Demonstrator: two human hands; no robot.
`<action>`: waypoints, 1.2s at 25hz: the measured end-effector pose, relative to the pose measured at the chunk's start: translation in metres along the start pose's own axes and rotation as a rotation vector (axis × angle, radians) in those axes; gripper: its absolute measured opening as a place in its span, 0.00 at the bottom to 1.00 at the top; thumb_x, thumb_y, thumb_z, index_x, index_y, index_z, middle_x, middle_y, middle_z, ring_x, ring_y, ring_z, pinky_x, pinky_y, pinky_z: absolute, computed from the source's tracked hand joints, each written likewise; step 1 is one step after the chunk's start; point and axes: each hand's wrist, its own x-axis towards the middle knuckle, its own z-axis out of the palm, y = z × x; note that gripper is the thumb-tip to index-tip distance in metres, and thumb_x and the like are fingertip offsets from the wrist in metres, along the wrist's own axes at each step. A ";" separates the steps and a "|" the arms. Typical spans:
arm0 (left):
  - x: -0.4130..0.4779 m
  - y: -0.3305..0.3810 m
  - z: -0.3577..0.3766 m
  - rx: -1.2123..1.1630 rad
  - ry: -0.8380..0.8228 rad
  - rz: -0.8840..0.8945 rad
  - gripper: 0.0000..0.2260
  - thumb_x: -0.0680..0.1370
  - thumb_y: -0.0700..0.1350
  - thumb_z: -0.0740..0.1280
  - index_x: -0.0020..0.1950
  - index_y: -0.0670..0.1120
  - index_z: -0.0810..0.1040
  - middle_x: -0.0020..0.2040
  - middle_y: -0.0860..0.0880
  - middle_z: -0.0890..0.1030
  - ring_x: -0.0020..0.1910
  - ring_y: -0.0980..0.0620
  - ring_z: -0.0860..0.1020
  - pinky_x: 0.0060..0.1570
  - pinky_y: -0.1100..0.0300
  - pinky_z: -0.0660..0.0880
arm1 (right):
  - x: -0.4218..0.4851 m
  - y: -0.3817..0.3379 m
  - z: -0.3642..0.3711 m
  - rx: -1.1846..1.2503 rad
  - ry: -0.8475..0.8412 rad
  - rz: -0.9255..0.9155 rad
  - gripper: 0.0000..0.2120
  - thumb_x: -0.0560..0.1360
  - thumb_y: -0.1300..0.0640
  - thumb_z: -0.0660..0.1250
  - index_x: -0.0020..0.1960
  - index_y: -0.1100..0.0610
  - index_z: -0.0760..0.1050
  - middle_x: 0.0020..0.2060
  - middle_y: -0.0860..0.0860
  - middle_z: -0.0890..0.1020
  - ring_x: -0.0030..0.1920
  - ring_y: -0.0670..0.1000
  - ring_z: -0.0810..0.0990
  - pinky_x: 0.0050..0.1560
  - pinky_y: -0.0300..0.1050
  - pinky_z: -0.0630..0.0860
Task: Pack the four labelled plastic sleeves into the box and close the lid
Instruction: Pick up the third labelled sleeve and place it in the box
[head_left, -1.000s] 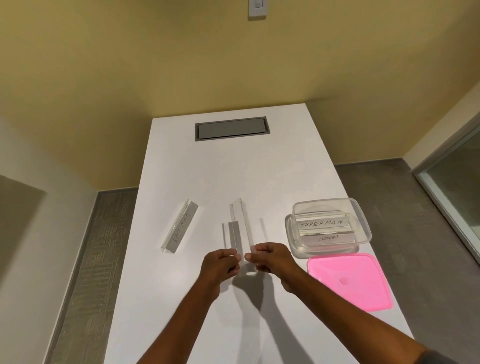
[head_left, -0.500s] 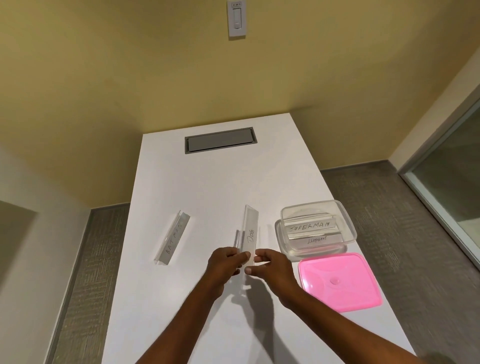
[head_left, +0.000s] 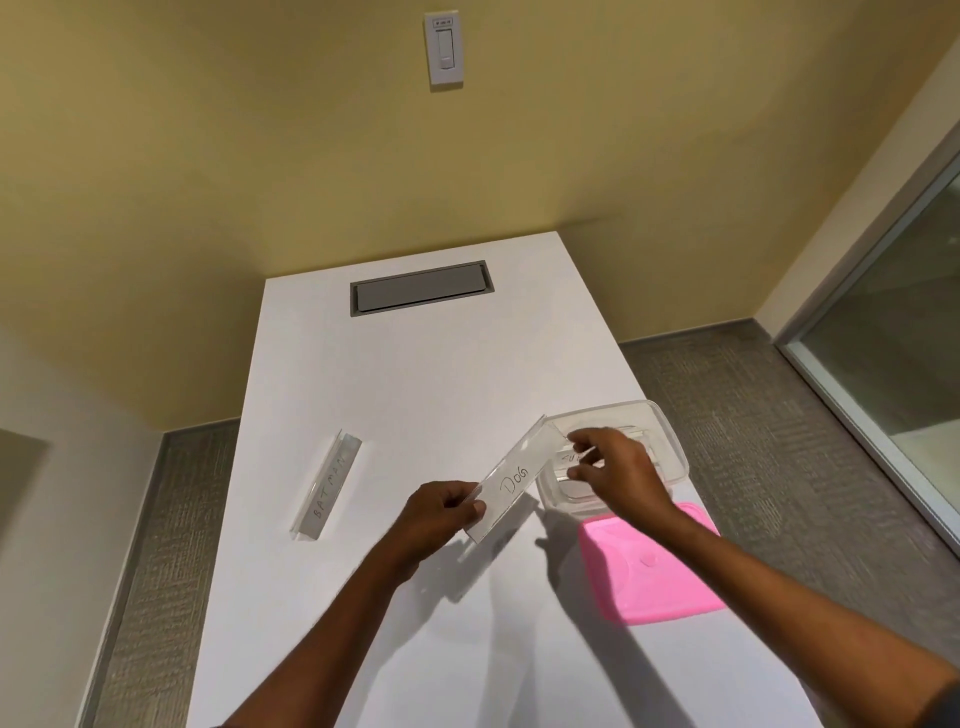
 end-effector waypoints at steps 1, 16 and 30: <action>0.002 0.005 0.001 0.042 -0.005 0.014 0.12 0.79 0.48 0.71 0.60 0.56 0.89 0.58 0.43 0.89 0.52 0.48 0.84 0.59 0.48 0.80 | 0.007 0.002 -0.010 -0.060 0.009 -0.065 0.25 0.71 0.63 0.83 0.67 0.54 0.83 0.55 0.49 0.85 0.48 0.49 0.85 0.53 0.55 0.84; 0.060 0.060 0.048 0.463 -0.076 0.133 0.18 0.82 0.42 0.69 0.72 0.50 0.84 0.69 0.51 0.85 0.66 0.53 0.83 0.66 0.57 0.78 | 0.063 0.020 -0.079 -0.400 -0.490 -0.106 0.19 0.69 0.61 0.85 0.60 0.56 0.88 0.49 0.48 0.92 0.50 0.47 0.90 0.54 0.54 0.87; 0.151 0.100 0.112 0.988 0.024 0.283 0.12 0.77 0.44 0.74 0.60 0.51 0.88 0.54 0.49 0.89 0.56 0.44 0.85 0.53 0.52 0.82 | 0.099 0.084 -0.110 -0.485 -0.341 -0.067 0.14 0.76 0.58 0.80 0.60 0.53 0.87 0.47 0.46 0.91 0.49 0.44 0.88 0.57 0.51 0.86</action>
